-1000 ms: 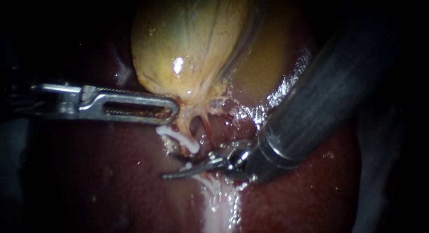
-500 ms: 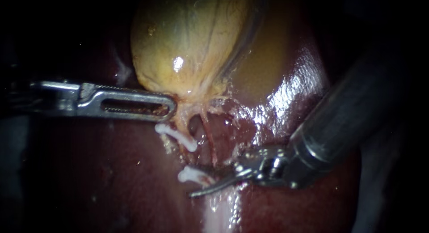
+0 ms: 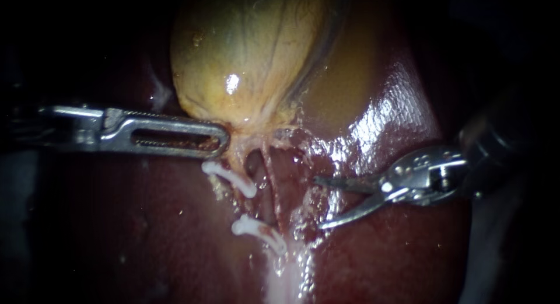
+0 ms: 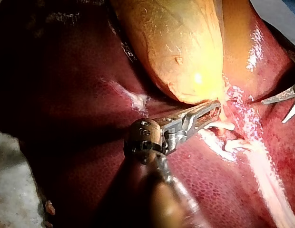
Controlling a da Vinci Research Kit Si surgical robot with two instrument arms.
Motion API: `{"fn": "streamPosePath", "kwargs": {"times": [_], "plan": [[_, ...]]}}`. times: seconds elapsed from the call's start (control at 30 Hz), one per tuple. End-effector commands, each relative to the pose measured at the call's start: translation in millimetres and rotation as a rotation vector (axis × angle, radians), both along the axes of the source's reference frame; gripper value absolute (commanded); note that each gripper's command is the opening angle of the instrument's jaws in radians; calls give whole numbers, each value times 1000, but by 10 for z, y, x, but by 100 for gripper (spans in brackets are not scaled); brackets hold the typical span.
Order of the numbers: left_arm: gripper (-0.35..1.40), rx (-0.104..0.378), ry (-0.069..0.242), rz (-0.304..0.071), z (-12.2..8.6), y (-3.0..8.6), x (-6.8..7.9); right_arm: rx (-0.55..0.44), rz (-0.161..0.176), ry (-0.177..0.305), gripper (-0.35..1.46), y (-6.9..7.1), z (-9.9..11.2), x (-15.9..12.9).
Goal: Go back from the cut left tube
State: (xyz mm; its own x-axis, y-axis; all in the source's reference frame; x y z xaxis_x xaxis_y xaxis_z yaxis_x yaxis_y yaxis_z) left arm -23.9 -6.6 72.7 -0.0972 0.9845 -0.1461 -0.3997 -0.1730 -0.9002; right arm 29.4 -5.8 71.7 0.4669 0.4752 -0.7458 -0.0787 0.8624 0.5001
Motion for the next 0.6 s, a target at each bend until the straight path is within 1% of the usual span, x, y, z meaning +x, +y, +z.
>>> {"fn": "streamPosePath", "kwargs": {"times": [0.03, 0.13, 0.2, 0.37, 0.47, 0.6], "plan": [[-35, 0, 1, -1, -1, 0, 0, -10, 3, 0, 143, 3, -2, -2], [-35, 0, 1, -1, -1, 0, 0, -27, 14, 3, 143, 9, -4, -6], [-35, 0, 2, -1, -1, -1, -1, -36, 11, 6, 143, 11, -5, -7], [-35, -3, 3, -3, 2, -3, -4, -46, 8, 10, 143, 12, -5, -8], [-35, -8, 8, -8, 7, -7, -10, -52, 8, 12, 143, 13, -4, -8], [-35, -9, 4, -1, 15, -13, -20, -56, 6, 13, 143, 14, -3, -8]]}}
